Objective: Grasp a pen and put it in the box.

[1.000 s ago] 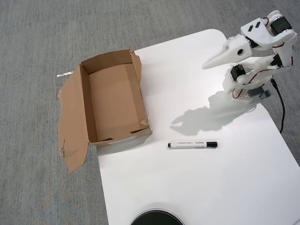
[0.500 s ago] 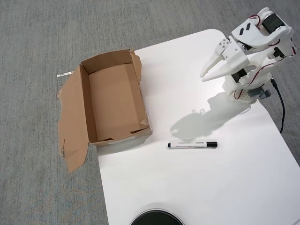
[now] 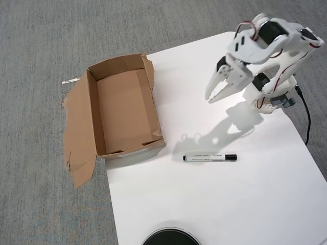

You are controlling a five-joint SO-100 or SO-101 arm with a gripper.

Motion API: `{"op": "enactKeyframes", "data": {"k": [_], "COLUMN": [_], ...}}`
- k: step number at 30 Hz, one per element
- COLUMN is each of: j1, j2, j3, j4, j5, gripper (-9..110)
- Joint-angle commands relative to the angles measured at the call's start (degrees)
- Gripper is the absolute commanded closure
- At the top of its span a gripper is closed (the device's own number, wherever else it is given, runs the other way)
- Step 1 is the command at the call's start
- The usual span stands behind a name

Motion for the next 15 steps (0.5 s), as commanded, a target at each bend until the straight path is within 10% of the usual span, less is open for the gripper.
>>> {"op": "enactKeyframes", "data": {"k": [1, 15], "j1": [-0.4, -8.7], "j2": [-5.0, -22.9], "j3": [-1.5, -1.5], "j4": [-0.8, -0.8], "j5": [-4.4, -4.4], "gripper": [99, 85]}}
